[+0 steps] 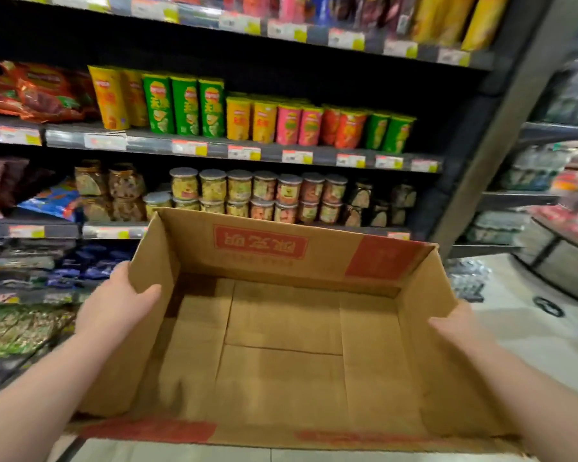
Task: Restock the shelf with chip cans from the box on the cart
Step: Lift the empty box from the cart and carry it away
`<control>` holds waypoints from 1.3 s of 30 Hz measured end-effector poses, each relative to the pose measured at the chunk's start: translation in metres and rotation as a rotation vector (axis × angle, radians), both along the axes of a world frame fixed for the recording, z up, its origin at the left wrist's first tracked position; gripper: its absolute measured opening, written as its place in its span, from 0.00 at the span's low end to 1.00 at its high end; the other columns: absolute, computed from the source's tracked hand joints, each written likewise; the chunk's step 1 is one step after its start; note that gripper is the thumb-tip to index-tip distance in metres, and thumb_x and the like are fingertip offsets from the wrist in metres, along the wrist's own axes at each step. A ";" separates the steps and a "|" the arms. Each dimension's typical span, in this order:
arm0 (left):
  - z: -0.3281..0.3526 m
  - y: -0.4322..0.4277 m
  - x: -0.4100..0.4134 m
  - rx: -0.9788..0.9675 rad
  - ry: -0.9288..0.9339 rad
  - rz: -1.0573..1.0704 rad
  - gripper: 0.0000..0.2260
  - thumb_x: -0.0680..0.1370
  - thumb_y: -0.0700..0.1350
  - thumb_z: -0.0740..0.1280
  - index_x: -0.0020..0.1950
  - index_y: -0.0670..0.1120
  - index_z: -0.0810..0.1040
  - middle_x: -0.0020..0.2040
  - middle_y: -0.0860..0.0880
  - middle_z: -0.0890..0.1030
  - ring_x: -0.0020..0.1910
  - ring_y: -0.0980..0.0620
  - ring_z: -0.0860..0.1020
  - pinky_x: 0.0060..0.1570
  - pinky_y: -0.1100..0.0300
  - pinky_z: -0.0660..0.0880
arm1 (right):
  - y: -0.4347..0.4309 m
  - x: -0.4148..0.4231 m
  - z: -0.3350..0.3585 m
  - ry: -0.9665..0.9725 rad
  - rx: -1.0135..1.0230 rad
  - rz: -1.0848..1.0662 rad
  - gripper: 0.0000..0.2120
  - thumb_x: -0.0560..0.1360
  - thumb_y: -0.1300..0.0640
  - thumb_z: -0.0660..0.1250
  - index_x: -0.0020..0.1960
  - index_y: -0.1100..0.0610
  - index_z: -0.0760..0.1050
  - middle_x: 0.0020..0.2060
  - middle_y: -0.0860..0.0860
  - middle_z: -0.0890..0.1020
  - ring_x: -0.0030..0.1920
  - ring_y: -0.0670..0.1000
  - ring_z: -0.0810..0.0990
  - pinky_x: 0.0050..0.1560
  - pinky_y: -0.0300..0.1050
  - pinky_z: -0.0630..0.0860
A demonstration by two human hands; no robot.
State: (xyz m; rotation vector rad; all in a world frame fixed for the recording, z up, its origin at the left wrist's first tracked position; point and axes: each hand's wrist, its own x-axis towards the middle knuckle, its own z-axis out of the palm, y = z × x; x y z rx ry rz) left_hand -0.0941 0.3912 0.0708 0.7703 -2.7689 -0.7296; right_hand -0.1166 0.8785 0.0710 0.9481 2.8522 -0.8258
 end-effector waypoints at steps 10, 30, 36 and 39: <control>-0.003 0.110 -0.048 -0.021 0.016 -0.327 0.28 0.76 0.55 0.65 0.72 0.46 0.63 0.59 0.39 0.79 0.55 0.36 0.77 0.48 0.49 0.73 | 0.086 0.090 -0.001 -0.036 -0.037 -0.297 0.29 0.73 0.56 0.67 0.69 0.63 0.60 0.60 0.62 0.75 0.58 0.62 0.76 0.51 0.48 0.72; -0.015 0.345 -0.221 -0.007 -0.088 -1.007 0.32 0.77 0.57 0.65 0.75 0.48 0.57 0.65 0.41 0.75 0.59 0.39 0.76 0.51 0.48 0.77 | 0.145 0.179 -0.022 -0.037 -0.125 -1.016 0.33 0.75 0.54 0.69 0.72 0.63 0.57 0.67 0.62 0.69 0.65 0.63 0.71 0.61 0.55 0.71; -0.026 0.419 -0.226 -0.019 -0.119 -1.174 0.33 0.75 0.59 0.66 0.75 0.48 0.58 0.64 0.41 0.76 0.60 0.38 0.75 0.54 0.47 0.76 | 0.155 0.221 -0.028 -0.109 -0.093 -1.136 0.33 0.75 0.49 0.68 0.72 0.61 0.58 0.67 0.61 0.70 0.65 0.63 0.72 0.60 0.57 0.72; -0.030 0.459 -0.221 -0.032 -0.128 -1.230 0.31 0.76 0.57 0.66 0.74 0.47 0.60 0.64 0.41 0.76 0.61 0.38 0.74 0.54 0.49 0.72 | 0.172 0.236 -0.033 -0.143 -0.094 -1.192 0.33 0.76 0.49 0.67 0.73 0.61 0.56 0.67 0.61 0.70 0.65 0.63 0.72 0.60 0.56 0.72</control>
